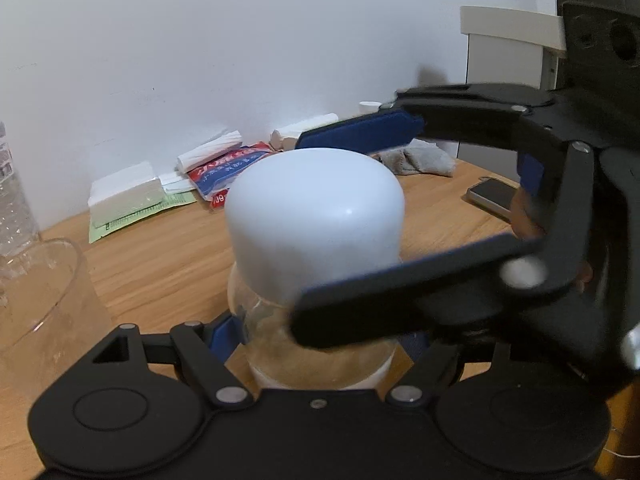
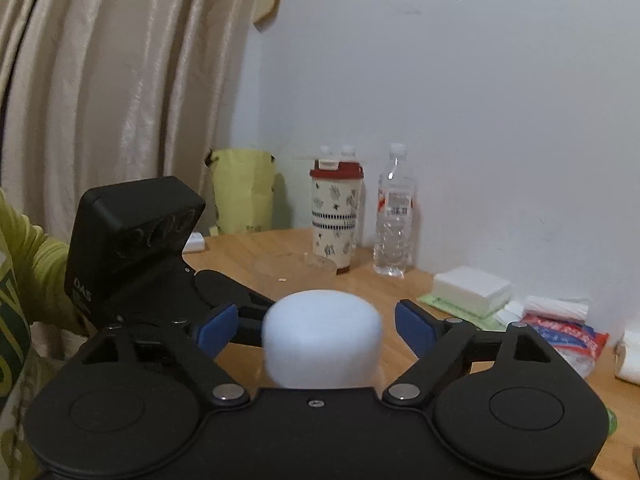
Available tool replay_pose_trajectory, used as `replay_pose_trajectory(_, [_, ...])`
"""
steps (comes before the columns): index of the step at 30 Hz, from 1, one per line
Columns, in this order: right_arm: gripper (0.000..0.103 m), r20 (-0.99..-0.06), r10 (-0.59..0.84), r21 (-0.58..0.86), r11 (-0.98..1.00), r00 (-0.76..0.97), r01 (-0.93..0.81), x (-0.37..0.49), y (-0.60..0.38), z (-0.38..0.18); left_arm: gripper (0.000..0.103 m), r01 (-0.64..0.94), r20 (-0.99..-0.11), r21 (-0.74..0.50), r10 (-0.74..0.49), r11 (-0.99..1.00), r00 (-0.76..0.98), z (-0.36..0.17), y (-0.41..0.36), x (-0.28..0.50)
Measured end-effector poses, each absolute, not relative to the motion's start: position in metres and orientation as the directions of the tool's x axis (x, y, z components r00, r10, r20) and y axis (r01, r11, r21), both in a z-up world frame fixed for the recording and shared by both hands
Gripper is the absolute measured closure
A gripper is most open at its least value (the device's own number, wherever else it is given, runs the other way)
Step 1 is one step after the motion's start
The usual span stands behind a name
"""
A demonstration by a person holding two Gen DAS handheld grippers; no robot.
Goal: Unscrew bottle cap and pour
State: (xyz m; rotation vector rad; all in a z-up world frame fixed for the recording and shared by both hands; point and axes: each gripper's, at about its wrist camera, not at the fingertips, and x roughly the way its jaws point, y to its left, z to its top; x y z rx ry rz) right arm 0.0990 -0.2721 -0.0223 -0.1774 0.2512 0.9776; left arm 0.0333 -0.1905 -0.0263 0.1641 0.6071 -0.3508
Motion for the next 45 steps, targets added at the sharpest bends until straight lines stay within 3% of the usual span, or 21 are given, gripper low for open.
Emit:
replay_pose_trajectory(7, [0.013,-0.325,0.659,-0.034,0.709,0.679,-0.704,0.094,-0.26,-0.021,0.023,0.324,-0.57,0.042,-0.244,0.945,0.785,-0.027,-0.196,0.03])
replay_pose_trajectory(13, [0.014,-0.325,0.654,0.139,0.747,0.683,-0.65,0.102,-0.268,-0.02,0.023,0.291,-0.556,0.037,-0.222,0.956,0.801,-0.029,-0.2,0.027])
replay_pose_trajectory(15, [0.02,-0.314,0.632,0.14,0.769,0.708,-0.624,0.099,-0.266,-0.018,0.023,0.284,-0.553,0.04,-0.215,0.958,0.805,-0.029,-0.202,0.026])
replay_pose_trajectory(19, [0.02,-0.3,0.594,0.152,0.802,0.746,-0.577,0.093,-0.263,-0.016,0.023,0.261,-0.549,0.041,-0.197,0.965,0.813,-0.028,-0.205,0.025])
replay_pose_trajectory(21, [0.029,-0.31,0.581,0.145,0.811,0.752,-0.567,0.089,-0.26,-0.017,0.023,0.253,-0.544,0.039,-0.192,0.967,0.817,-0.028,-0.207,0.024])
replay_pose_trajectory(24, [0.033,-0.324,0.562,0.14,0.824,0.761,-0.549,0.087,-0.255,-0.019,0.023,0.254,-0.544,0.039,-0.193,0.966,0.817,-0.028,-0.208,0.024])
replay_pose_trajectory(28, [0.033,-0.323,0.548,0.133,0.834,0.772,-0.536,0.085,-0.254,-0.02,0.023,0.274,-0.547,0.039,-0.209,0.961,0.81,-0.027,-0.209,0.022])
replay_pose_trajectory(34, [0.034,-0.314,0.573,0.036,0.804,0.757,-0.594,0.081,-0.254,-0.024,0.023,0.284,-0.551,0.039,-0.217,0.958,0.806,-0.026,-0.207,0.018])
replay_pose_trajectory(40, [0.034,-0.231,0.71,0.172,0.703,0.665,-0.69,0.098,-0.281,-0.034,0.024,0.362,-0.565,0.01,-0.293,0.932,0.771,-0.022,-0.199,0.017])
replay_pose_trajectory(45, [0.034,-0.24,0.763,0.135,0.638,0.6,-0.758,0.107,-0.284,-0.033,0.024,0.387,-0.568,0.004,-0.316,0.922,0.76,-0.024,-0.194,0.017])
